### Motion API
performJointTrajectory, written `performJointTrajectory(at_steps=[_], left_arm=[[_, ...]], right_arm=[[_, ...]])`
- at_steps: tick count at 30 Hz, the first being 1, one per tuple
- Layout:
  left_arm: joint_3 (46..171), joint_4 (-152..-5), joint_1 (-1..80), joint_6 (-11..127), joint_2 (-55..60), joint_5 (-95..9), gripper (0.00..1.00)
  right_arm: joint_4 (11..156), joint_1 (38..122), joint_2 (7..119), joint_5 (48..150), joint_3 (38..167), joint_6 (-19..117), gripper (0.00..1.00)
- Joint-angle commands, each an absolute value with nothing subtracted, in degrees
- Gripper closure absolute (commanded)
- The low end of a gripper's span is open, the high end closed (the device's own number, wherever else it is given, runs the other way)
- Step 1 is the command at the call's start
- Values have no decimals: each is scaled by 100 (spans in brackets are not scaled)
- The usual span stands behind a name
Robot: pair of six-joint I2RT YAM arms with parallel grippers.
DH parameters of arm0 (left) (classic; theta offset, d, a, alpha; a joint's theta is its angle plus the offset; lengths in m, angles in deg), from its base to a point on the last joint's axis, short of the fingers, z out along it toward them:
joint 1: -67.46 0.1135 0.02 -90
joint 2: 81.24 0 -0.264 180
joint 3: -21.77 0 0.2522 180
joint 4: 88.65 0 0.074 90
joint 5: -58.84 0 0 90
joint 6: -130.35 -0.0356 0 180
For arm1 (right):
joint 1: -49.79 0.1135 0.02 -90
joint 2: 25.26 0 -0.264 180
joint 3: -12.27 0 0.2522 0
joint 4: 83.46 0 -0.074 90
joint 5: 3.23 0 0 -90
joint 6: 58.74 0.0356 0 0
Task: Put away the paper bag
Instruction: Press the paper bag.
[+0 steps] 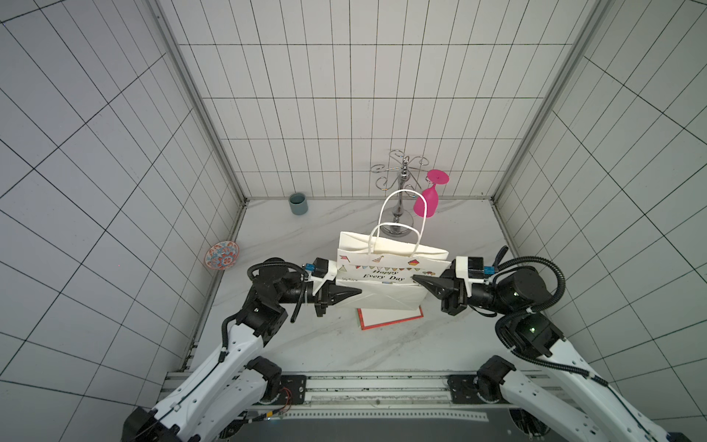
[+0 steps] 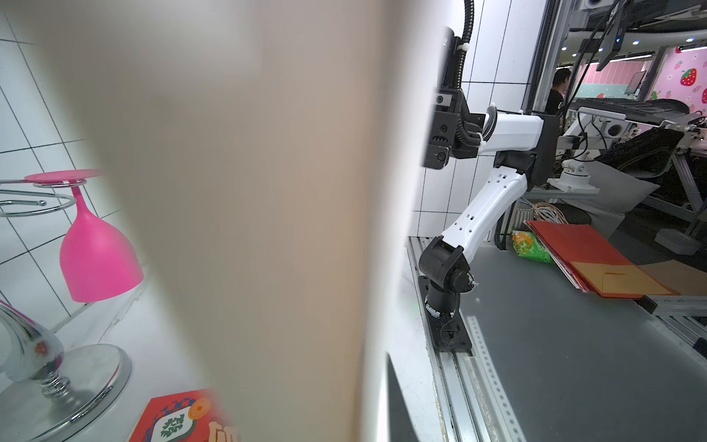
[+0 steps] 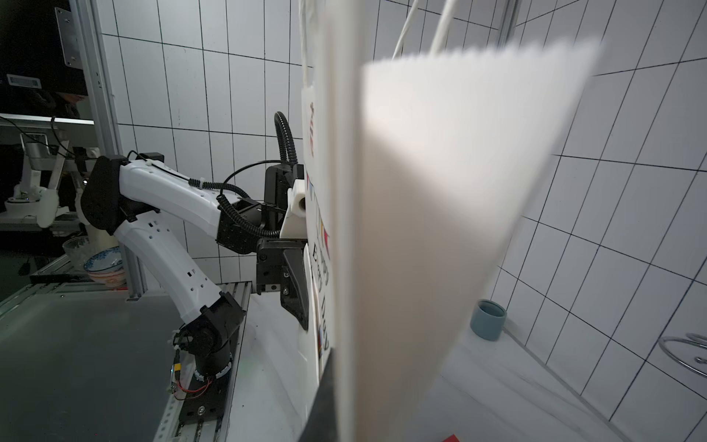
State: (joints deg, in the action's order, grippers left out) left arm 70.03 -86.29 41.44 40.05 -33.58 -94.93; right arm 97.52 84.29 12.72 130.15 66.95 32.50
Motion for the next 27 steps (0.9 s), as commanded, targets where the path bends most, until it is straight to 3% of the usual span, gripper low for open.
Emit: performJointTrajectory(at_steps=[1,3,6,9,12,16,18,20,23,27], left_arm=[[6927,-8654,4167,4011,-3352,-9593,100],[6922,-8658,4162,4012,-3360,-9593,100],[6925,-8650,4163,4009,-3354,-9593,100],[6928,-8649,4162,4010,-3364,-9594,100],[6925,-8644,4163,4012,-3364,-9593,100],[6926,-8639,4162,4025,-3354,-9593,100],[6921,-8630,4168,4032,-3344,-9619,100],[6923,-8632,4163,4040,-3326,-9645,100],[6930,-8625,4164,4052,-3295,-9655,100],[6929,-8624,4162,4027,-3299,-9651,100]], right_arm=[[10083,8398,1260,13098,7222,3306,99],[10096,8398,1262,13041,7255,3320,88],[10097,8397,1275,13051,7311,3320,87],[10099,8398,1288,13062,7366,3320,88],[10075,8398,1315,13147,7423,3278,100],[10047,8394,1333,13208,7462,3267,100],[10052,8397,1316,13133,7473,3274,86],[10060,8397,1315,13092,7491,3252,81],[10053,8395,1331,13109,7588,3219,84],[10044,8393,1359,13150,7664,3140,100]])
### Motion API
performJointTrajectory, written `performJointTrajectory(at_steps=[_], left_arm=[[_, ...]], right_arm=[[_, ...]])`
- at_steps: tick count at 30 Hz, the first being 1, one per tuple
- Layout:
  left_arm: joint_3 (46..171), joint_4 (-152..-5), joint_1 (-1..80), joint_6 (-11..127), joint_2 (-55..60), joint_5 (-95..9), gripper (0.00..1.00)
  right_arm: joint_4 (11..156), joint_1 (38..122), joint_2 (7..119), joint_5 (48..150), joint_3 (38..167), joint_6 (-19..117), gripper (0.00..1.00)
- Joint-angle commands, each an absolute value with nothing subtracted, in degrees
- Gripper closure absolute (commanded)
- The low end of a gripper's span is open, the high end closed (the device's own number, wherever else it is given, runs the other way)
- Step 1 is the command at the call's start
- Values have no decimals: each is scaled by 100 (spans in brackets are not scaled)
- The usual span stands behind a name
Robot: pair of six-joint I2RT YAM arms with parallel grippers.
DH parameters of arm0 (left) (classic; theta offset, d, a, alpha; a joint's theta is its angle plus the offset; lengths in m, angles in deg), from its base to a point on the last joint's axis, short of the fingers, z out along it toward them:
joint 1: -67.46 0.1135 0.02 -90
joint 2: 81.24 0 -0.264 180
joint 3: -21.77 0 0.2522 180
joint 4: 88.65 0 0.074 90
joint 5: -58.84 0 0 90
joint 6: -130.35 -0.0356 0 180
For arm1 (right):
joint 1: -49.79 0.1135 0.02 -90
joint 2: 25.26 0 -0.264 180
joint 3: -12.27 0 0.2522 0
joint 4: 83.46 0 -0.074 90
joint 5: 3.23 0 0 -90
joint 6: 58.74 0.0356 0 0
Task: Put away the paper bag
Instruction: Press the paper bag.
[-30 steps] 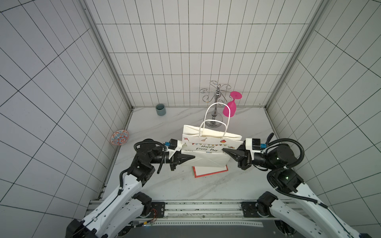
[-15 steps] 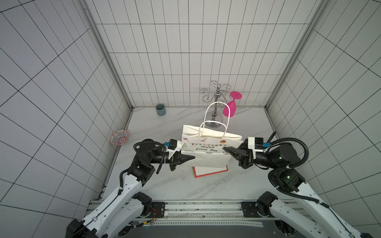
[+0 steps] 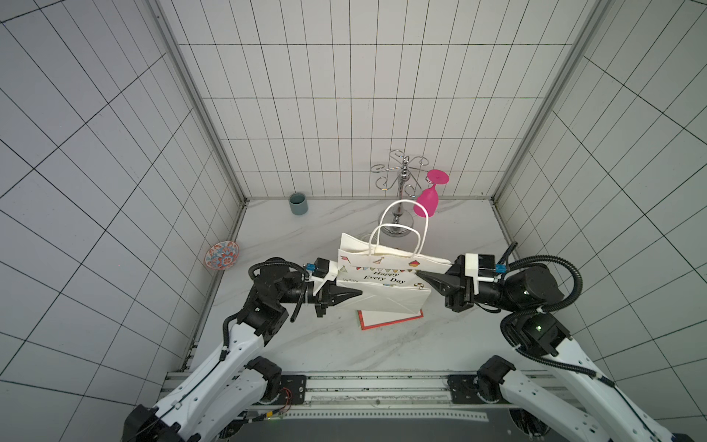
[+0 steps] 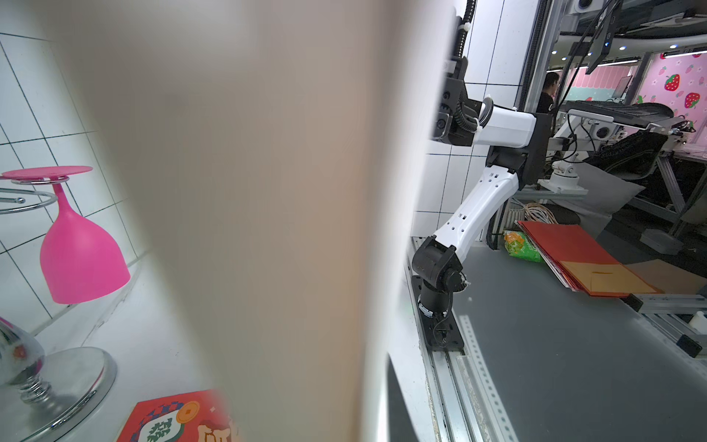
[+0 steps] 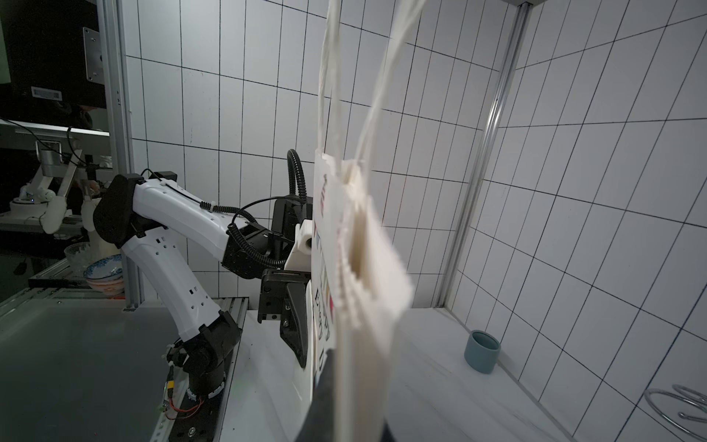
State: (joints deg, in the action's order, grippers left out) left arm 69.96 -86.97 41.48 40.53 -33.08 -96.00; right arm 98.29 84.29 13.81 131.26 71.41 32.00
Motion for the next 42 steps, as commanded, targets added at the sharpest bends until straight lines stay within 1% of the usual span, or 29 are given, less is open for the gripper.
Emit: performJointTrajectory(at_steps=[1,4,7,8,9,11,15,16,19,20,21,22,23,24,25,26,27,28,32,33,35,36,37,38,40,42], left_arm=[[6932,-8616,4162,4030,-3296,-9655,100],[6925,-8613,4164,4025,-3300,-9655,100],[6932,-8604,4163,4015,-3293,-9650,100],[6934,-8598,4162,4015,-3291,-9642,100],[6935,-8600,4162,4012,-3291,-9629,100],[6933,-8605,4163,4013,-3282,-9628,100],[6936,-8588,4163,4008,-3298,-9623,100],[6934,-8581,4165,3996,-3300,-9629,100],[6928,-8579,4165,3997,-3310,-9620,100],[6928,-8579,4169,3993,-3308,-9620,100],[6930,-8566,4164,3992,-3308,-9620,100],[6928,-8570,4162,3999,-3313,-9620,100],[6930,-8566,4169,3991,-3309,-9614,100],[6923,-8567,4165,3986,-3308,-9611,100],[6927,-8562,4163,3990,-3308,-9611,100],[6925,-8558,4163,3979,-3311,-9611,100],[6924,-8555,4163,3977,-3308,-9612,100],[6934,-8561,4164,3974,-3313,-9611,100],[6932,-8557,4169,3989,-3319,-9610,100],[6928,-8553,4163,3990,-3330,-9611,100],[6928,-8581,4162,4004,-3345,-9624,100],[6923,-8616,4164,4023,-3350,-9635,100],[6921,-8701,4163,4082,-3361,-9646,100],[6929,-8749,4163,4129,-3376,-9644,100],[6993,-8718,4162,4144,-3431,-9587,100],[7029,-8719,4157,4140,-3508,-9494,100]], right_arm=[[10044,8398,1368,13160,7668,3135,100],[10042,8395,1368,13147,7674,3126,100],[10128,8395,1344,13055,7683,3127,86],[10184,8397,1341,13045,7689,3135,84],[10237,8398,1339,13057,7704,3135,84],[10290,8398,1350,13063,7751,3120,84],[10230,8402,1392,13167,7891,3032,99],[10228,8398,1390,13201,7893,3017,100],[10228,8398,1412,13226,7925,3012,100],[10228,8393,1412,13203,7936,3020,96],[10237,8397,1412,13162,7929,3021,87],[10237,8397,1404,13151,7950,3021,81],[10228,8398,1403,13159,7959,2993,81],[10191,8398,1396,13160,8000,2946,81],[10141,8393,1401,13175,8060,2896,84],[10088,8393,1416,13209,8114,2859,89],[10040,8396,1435,13265,8168,2820,96],[10003,8398,1446,13331,8220,2795,100],[9942,8398,1450,13402,8237,2792,100],[9903,8398,1418,13329,8210,2764,95],[9781,8397,1298,12993,8108,2652,63],[9662,8398,1217,12790,8062,2587,52],[9419,8398,1098,12513,8005,2495,44],[9063,8393,963,12159,7968,2434,39],[8199,8397,649,11408,7838,2260,33],[7554,8398,319,10783,7561,2195,31]])
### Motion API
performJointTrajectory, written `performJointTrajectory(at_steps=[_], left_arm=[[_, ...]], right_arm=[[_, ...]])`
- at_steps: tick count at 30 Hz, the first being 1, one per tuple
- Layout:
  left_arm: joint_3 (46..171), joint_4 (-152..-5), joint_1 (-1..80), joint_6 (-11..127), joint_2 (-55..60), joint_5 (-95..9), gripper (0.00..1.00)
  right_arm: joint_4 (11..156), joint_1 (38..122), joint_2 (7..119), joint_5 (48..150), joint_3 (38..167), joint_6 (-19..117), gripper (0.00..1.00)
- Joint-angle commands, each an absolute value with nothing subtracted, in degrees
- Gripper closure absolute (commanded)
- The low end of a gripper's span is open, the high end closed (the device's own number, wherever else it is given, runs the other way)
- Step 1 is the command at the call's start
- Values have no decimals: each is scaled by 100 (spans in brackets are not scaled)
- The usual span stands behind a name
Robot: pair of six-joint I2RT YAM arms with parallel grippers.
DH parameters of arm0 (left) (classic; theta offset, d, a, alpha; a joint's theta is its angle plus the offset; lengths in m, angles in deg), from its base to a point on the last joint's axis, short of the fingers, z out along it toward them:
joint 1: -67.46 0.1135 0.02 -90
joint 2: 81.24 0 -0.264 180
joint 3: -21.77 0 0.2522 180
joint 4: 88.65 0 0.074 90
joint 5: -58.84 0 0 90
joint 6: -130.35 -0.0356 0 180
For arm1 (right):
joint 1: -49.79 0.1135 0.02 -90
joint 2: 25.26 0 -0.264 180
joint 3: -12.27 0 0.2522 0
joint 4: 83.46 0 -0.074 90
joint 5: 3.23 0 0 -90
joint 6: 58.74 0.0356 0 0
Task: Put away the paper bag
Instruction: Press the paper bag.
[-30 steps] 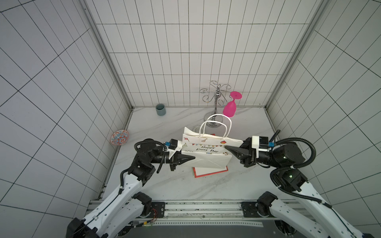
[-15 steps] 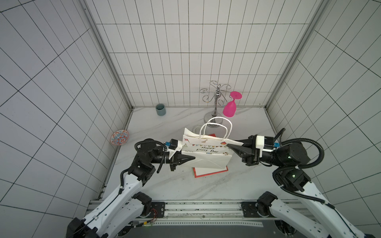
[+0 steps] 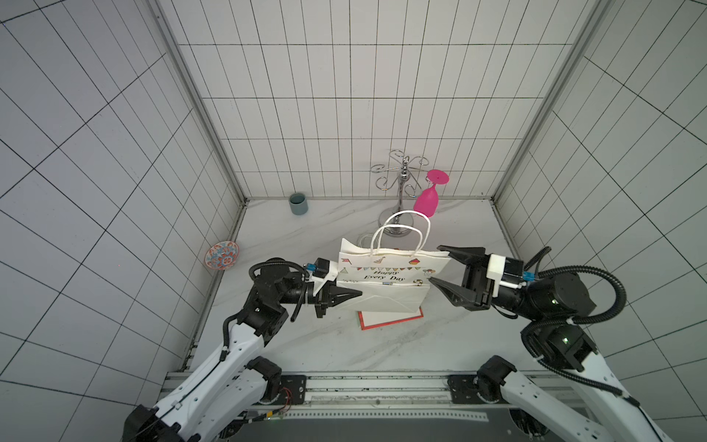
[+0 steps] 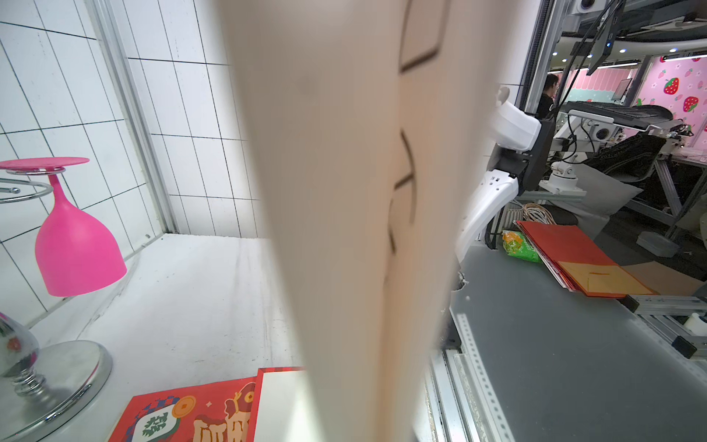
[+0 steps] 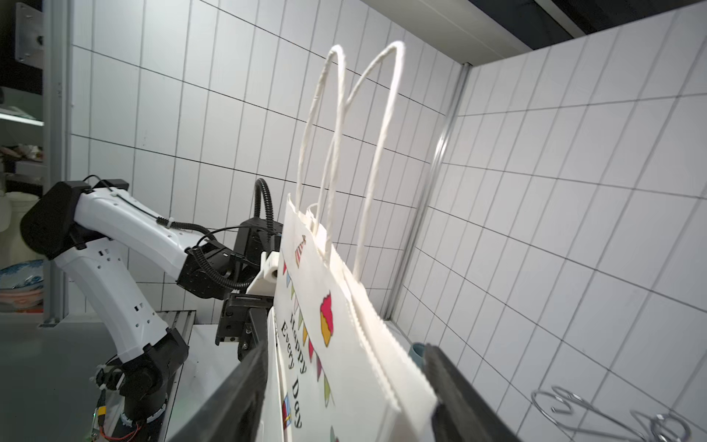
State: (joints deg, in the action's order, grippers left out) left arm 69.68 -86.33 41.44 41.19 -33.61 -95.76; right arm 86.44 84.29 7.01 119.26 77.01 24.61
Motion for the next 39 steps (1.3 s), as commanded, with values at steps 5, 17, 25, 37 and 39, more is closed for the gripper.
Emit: performJointTrajectory(at_steps=[5,17,25,37,39], left_arm=[[7082,-9082,4132,4460,-3542,-9470,100],[7027,-9573,3492,4861,-3643,-9368,100],[7051,-9557,3487,4808,-3520,-9214,100],[7065,-9495,3534,4874,-3509,-9143,60],[7060,-9467,3665,4903,-3560,-9208,48]], right_arm=[[6833,8395,-281,11525,6790,2367,30],[7921,8398,556,13315,6481,2597,33],[8977,8404,246,13418,6124,3004,57],[9330,8393,531,13050,6134,3328,100],[9253,8388,448,13006,6157,3313,100]])
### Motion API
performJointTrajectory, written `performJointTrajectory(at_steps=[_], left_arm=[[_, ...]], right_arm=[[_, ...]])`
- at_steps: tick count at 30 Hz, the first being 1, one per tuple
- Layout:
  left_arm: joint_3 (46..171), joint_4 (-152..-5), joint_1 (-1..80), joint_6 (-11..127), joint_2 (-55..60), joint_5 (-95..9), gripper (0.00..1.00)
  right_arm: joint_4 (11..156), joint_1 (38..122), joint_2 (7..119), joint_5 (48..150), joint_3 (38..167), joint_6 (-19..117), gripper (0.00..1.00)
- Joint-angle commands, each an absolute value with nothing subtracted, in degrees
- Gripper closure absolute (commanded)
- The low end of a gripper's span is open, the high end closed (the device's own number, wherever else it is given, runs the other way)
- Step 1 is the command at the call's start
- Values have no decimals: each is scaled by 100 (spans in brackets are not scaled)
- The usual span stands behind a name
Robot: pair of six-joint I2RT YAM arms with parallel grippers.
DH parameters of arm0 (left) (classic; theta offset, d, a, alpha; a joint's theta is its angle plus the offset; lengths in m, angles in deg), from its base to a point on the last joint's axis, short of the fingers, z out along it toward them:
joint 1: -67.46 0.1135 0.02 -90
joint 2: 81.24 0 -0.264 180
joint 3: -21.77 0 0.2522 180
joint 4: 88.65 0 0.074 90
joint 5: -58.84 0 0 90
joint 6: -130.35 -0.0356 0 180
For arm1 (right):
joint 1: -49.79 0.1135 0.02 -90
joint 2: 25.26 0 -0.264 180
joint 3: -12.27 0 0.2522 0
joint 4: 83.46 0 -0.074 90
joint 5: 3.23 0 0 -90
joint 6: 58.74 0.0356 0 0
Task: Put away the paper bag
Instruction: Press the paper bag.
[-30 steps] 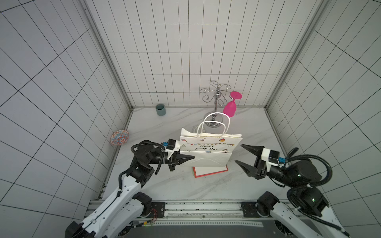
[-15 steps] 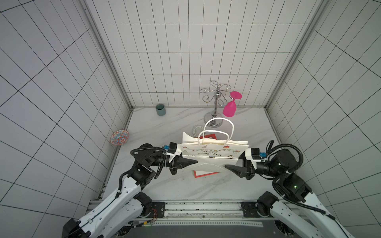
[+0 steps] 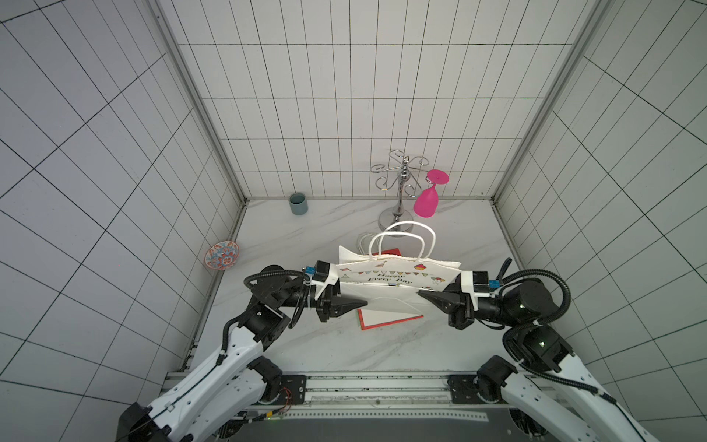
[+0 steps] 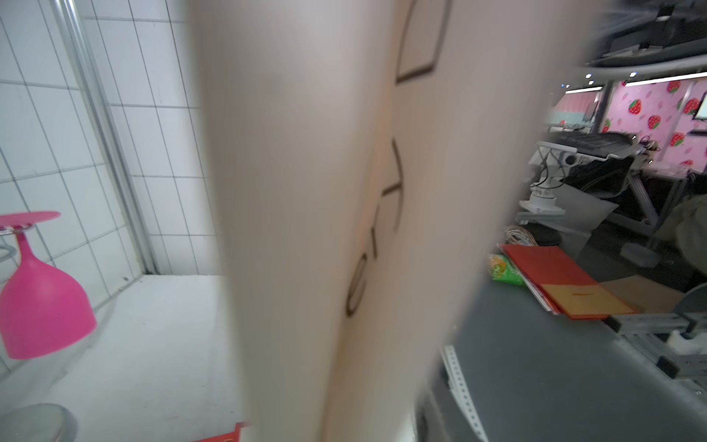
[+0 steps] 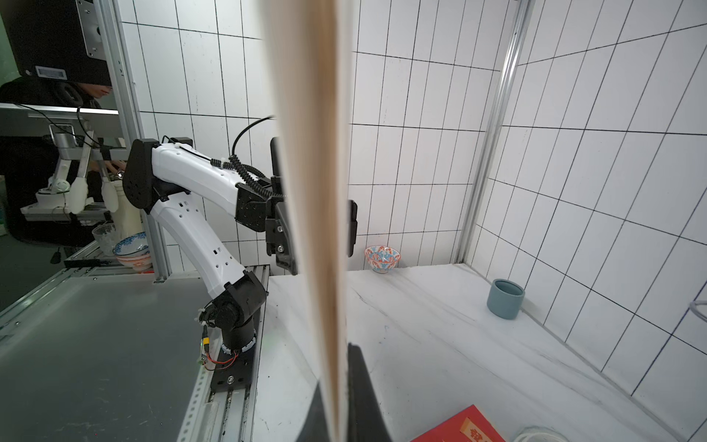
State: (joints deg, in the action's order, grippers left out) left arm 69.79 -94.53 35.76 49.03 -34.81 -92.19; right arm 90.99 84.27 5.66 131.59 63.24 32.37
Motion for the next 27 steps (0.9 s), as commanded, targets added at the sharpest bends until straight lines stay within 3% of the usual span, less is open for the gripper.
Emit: performJointTrajectory(at_steps=[1,6,8,11,13,14,19,20,21,22,25,27], left_arm=[[7064,-9507,3759,4963,-3588,-9285,46],[7076,-9757,4065,5256,-3686,-9581,46],[7108,-9839,4052,5325,-3639,-9671,51],[7137,-9958,4056,5440,-3585,-9746,75],[7168,-9967,4051,5427,-3573,-9825,97],[7171,-9964,4052,5432,-3579,-9831,100],[7161,-9979,4049,5406,-3607,-9810,100],[7172,-9964,4051,5430,-3607,-9740,88],[7180,-9943,4056,5447,-3611,-9650,67],[7183,-9918,4048,5443,-3628,-9551,55],[7210,-9984,4054,5440,-3690,-9515,54],[7246,-9986,4055,5443,-3708,-9530,64]], right_arm=[[9146,8380,424,13002,6188,3282,100],[8372,8371,515,13072,6421,2945,100],[8318,8371,614,13186,6452,2936,100],[8322,8370,721,13291,6487,2950,100],[8318,8367,720,13291,6484,2950,100],[8314,8371,717,13287,6483,2948,100],[8263,8366,675,13265,6513,2938,100],[8227,8371,666,13259,6518,2925,100],[8189,8371,656,13252,6522,2914,100],[8132,8370,647,13235,6527,2890,100],[7923,8366,612,13161,6528,2828,100],[7748,8363,612,13133,6546,2773,100]])
